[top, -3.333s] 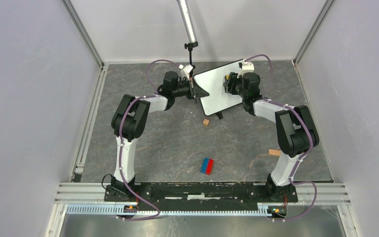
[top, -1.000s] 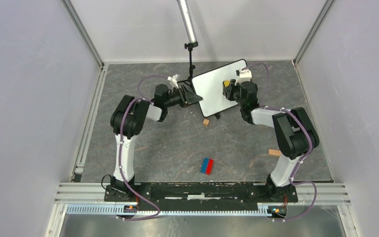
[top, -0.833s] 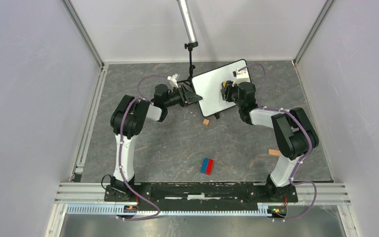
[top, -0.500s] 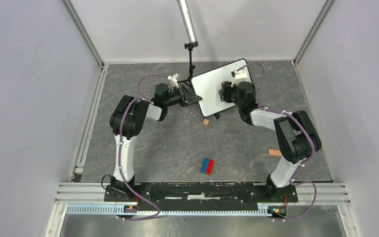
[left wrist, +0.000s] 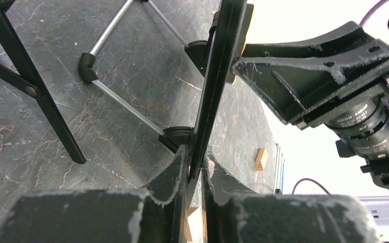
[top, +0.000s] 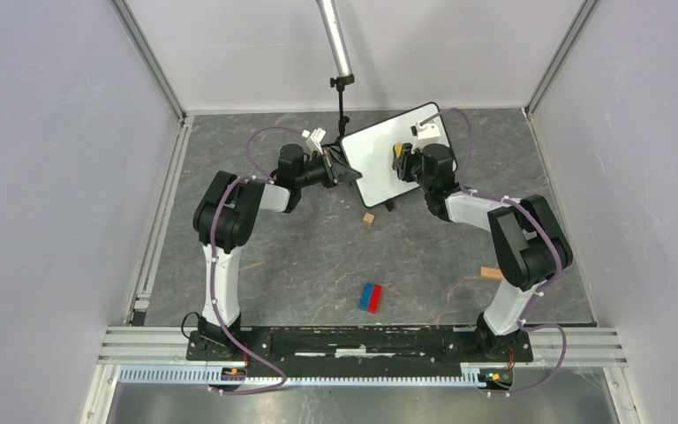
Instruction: Erase the whiteboard
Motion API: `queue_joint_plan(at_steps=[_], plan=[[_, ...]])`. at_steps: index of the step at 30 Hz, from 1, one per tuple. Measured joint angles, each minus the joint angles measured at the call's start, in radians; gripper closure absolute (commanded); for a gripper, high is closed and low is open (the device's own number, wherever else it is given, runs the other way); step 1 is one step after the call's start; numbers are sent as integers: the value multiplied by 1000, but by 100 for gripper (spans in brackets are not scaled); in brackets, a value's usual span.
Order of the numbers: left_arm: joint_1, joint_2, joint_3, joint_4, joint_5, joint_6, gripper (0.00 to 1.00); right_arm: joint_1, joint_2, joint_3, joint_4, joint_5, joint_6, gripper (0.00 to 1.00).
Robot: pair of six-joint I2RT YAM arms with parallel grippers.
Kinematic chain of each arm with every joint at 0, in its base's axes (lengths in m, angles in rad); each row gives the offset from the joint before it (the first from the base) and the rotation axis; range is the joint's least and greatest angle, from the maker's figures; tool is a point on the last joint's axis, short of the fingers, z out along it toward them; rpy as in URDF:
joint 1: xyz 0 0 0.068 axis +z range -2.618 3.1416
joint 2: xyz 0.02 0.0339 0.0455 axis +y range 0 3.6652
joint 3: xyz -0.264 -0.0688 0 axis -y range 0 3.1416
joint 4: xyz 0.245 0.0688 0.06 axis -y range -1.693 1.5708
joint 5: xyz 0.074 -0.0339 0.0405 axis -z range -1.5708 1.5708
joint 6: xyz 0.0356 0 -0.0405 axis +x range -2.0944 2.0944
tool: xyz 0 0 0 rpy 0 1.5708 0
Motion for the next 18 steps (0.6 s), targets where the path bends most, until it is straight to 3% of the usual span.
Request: queue_joint_plan(at_steps=[10, 18], plan=[[-7, 0, 0, -4, -1, 25, 98, 176, -1, -175, 187, 21, 72, 75], [-10, 0, -3, 3, -6, 33, 98, 199, 0, -243, 239, 26, 143, 74]])
